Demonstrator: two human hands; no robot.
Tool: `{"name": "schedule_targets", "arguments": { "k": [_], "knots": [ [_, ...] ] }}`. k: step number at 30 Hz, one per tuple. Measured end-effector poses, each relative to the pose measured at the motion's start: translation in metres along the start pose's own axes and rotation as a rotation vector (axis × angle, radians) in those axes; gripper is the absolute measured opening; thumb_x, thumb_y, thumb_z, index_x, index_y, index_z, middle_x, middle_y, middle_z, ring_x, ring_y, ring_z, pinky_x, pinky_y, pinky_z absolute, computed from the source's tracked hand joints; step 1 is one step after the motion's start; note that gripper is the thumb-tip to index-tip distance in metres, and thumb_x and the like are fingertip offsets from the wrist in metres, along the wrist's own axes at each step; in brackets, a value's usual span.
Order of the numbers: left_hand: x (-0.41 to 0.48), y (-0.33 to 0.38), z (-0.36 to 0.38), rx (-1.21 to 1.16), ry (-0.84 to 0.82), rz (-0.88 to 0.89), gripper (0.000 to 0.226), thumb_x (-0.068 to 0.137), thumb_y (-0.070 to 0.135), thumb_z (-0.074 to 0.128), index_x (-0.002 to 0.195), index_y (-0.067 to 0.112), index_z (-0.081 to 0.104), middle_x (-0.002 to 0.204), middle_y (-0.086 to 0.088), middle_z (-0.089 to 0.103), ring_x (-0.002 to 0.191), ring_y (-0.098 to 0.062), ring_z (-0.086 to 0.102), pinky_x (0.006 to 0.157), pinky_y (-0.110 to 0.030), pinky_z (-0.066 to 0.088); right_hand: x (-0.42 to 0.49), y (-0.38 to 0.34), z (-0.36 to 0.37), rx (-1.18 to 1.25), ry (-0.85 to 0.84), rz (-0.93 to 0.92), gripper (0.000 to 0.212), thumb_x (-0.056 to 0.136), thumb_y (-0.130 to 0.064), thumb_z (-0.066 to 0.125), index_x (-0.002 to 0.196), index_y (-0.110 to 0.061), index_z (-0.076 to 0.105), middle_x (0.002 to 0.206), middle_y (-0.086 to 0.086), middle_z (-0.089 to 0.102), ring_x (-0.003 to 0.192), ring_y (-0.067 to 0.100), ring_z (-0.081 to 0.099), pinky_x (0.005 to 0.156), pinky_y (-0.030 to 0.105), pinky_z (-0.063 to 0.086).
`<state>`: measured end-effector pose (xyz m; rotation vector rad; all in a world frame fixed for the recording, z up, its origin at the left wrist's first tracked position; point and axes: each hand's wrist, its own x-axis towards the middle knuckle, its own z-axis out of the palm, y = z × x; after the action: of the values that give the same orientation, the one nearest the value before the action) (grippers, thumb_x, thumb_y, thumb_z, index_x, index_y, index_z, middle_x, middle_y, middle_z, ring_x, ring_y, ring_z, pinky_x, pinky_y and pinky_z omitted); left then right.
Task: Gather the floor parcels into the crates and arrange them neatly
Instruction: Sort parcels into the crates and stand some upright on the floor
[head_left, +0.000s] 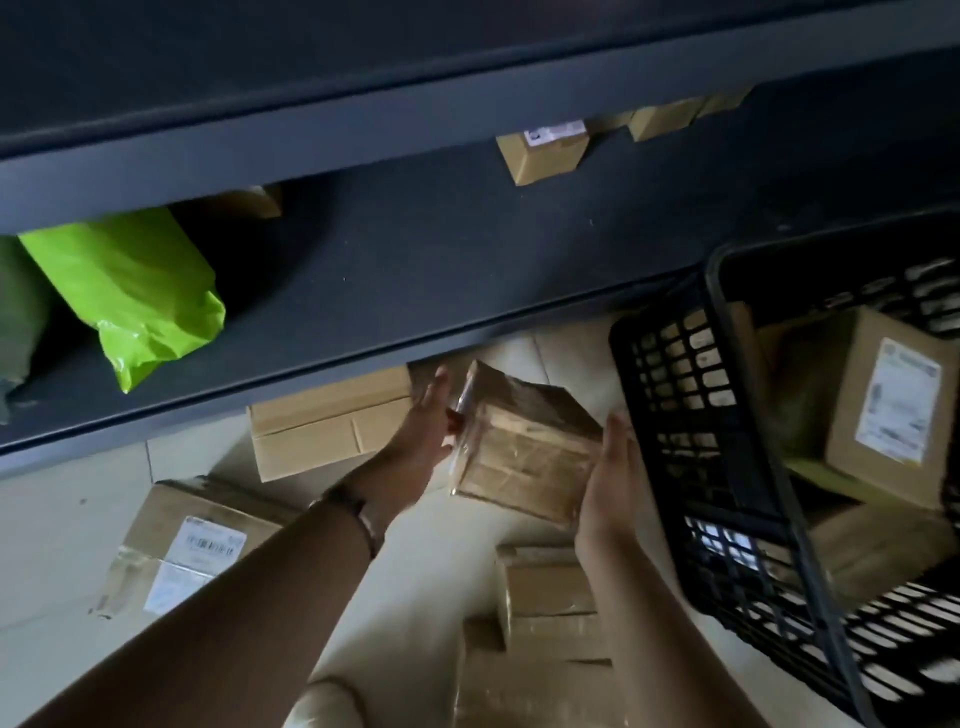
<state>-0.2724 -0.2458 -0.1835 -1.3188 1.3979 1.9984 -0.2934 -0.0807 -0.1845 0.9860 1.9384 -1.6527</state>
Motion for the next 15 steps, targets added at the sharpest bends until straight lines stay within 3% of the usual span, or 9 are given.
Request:
{"name": "schedule_targets", "arguments": {
  "k": [2, 3, 5, 7, 8, 10, 13, 15],
  "knots": [
    [-0.016, 0.004, -0.006, 0.006, -0.032, 0.025, 0.024, 0.100, 0.026, 0.047, 0.087, 0.016, 0.065, 0.076, -0.002, 0.060, 0.077, -0.016, 0.057, 0.088, -0.031, 0.042, -0.020, -0.011, -0.009, 0.031, -0.002, -0.074, 0.032, 0.071, -0.055, 0.064, 0.088, -0.030, 0.055, 0.096, 0.003, 0.060, 0.089, 0.024, 0.059, 0.089, 0.049, 0.051],
    [-0.022, 0.005, -0.007, 0.010, -0.036, 0.033, 0.021, 0.099, 0.017, 0.049, 0.084, 0.016, 0.065, 0.072, 0.002, 0.061, 0.073, -0.012, 0.058, 0.081, -0.028, 0.040, -0.028, -0.017, -0.014, 0.035, 0.001, -0.104, 0.032, 0.062, -0.047, 0.065, 0.083, -0.025, 0.054, 0.088, 0.004, 0.057, 0.085, 0.025, 0.056, 0.085, 0.052, 0.050],
    [-0.037, 0.007, -0.014, -0.012, -0.050, 0.064, 0.016, 0.099, 0.013, 0.051, 0.105, 0.015, 0.065, 0.094, 0.004, 0.067, 0.090, -0.007, 0.063, 0.082, -0.026, 0.041, -0.039, -0.032, -0.021, 0.086, -0.024, -0.170, 0.024, 0.058, -0.032, 0.063, 0.076, -0.022, 0.052, 0.079, 0.000, 0.055, 0.079, 0.023, 0.050, 0.078, 0.049, 0.045],
    [-0.053, 0.016, -0.018, -0.014, -0.094, 0.077, 0.042, 0.096, 0.037, 0.057, 0.134, 0.021, 0.051, 0.124, 0.002, 0.059, 0.119, -0.015, 0.055, 0.092, -0.031, 0.042, -0.050, -0.051, -0.027, 0.081, -0.060, -0.258, 0.014, 0.062, -0.019, 0.058, 0.072, -0.022, 0.050, 0.069, -0.008, 0.052, 0.074, 0.019, 0.047, 0.073, 0.041, 0.038],
    [-0.058, 0.020, -0.021, 0.007, -0.143, 0.042, 0.054, 0.090, 0.053, 0.057, 0.136, 0.027, 0.049, 0.127, 0.003, 0.061, 0.122, -0.016, 0.055, 0.096, -0.032, 0.042, -0.053, -0.057, -0.031, 0.058, -0.087, -0.301, 0.014, 0.064, -0.015, 0.057, 0.075, -0.022, 0.051, 0.066, -0.012, 0.053, 0.071, 0.014, 0.049, 0.073, 0.038, 0.037],
    [-0.078, 0.033, -0.015, 0.032, -0.284, -0.001, 0.058, 0.086, 0.065, 0.052, 0.130, 0.027, 0.056, 0.111, 0.000, 0.071, 0.108, -0.013, 0.066, 0.097, -0.033, 0.047, -0.064, -0.070, -0.040, -0.009, -0.151, -0.360, 0.024, 0.073, -0.011, 0.056, 0.092, -0.025, 0.054, 0.081, -0.018, 0.061, 0.075, 0.002, 0.056, 0.074, 0.033, 0.044],
    [-0.113, 0.053, 0.004, 0.006, -0.318, 0.100, 0.065, 0.085, 0.062, 0.055, 0.128, 0.013, 0.055, 0.118, -0.010, 0.069, 0.110, -0.023, 0.066, 0.097, -0.041, 0.049, -0.087, -0.093, -0.048, -0.232, -0.258, -0.417, 0.035, 0.082, -0.019, 0.052, 0.110, -0.039, 0.052, 0.112, -0.015, 0.051, 0.107, -0.004, 0.050, 0.087, 0.016, 0.043],
    [-0.135, 0.066, 0.014, 0.016, -0.276, 0.254, 0.060, 0.099, 0.056, 0.032, 0.116, 0.007, 0.063, 0.105, -0.008, 0.074, 0.102, -0.021, 0.069, 0.088, -0.033, 0.051, -0.098, -0.109, -0.057, -0.196, -0.382, -0.305, 0.023, 0.091, -0.026, 0.051, 0.111, -0.038, 0.055, 0.113, -0.015, 0.058, 0.115, 0.002, 0.055, 0.083, 0.010, 0.044]
  ]
}}
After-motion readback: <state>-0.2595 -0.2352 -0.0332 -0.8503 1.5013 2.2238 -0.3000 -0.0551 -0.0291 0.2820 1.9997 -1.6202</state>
